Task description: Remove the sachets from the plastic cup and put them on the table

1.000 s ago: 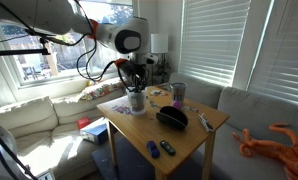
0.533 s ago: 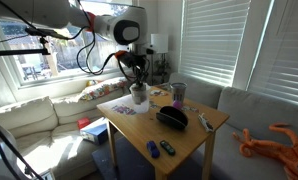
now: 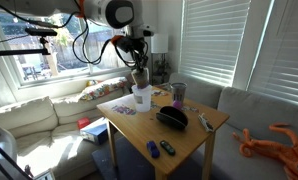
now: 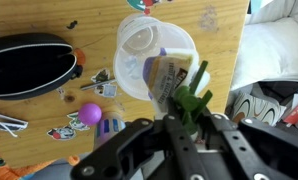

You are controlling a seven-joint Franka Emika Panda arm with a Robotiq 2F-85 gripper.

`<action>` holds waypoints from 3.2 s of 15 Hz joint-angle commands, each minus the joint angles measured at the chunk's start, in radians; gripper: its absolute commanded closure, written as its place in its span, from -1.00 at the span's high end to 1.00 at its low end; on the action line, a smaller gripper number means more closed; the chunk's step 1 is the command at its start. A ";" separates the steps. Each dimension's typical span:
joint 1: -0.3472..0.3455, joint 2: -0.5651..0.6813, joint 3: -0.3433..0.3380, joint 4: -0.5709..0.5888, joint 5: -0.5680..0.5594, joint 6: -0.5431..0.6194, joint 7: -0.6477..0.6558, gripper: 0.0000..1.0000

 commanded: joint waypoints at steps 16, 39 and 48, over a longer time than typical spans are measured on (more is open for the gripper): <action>-0.044 -0.144 -0.156 -0.028 -0.017 -0.329 -0.342 -0.89; -0.060 -0.094 -0.159 -0.391 -0.113 0.030 -0.469 0.35; -0.067 -0.133 -0.167 -0.386 -0.107 0.015 -0.471 1.00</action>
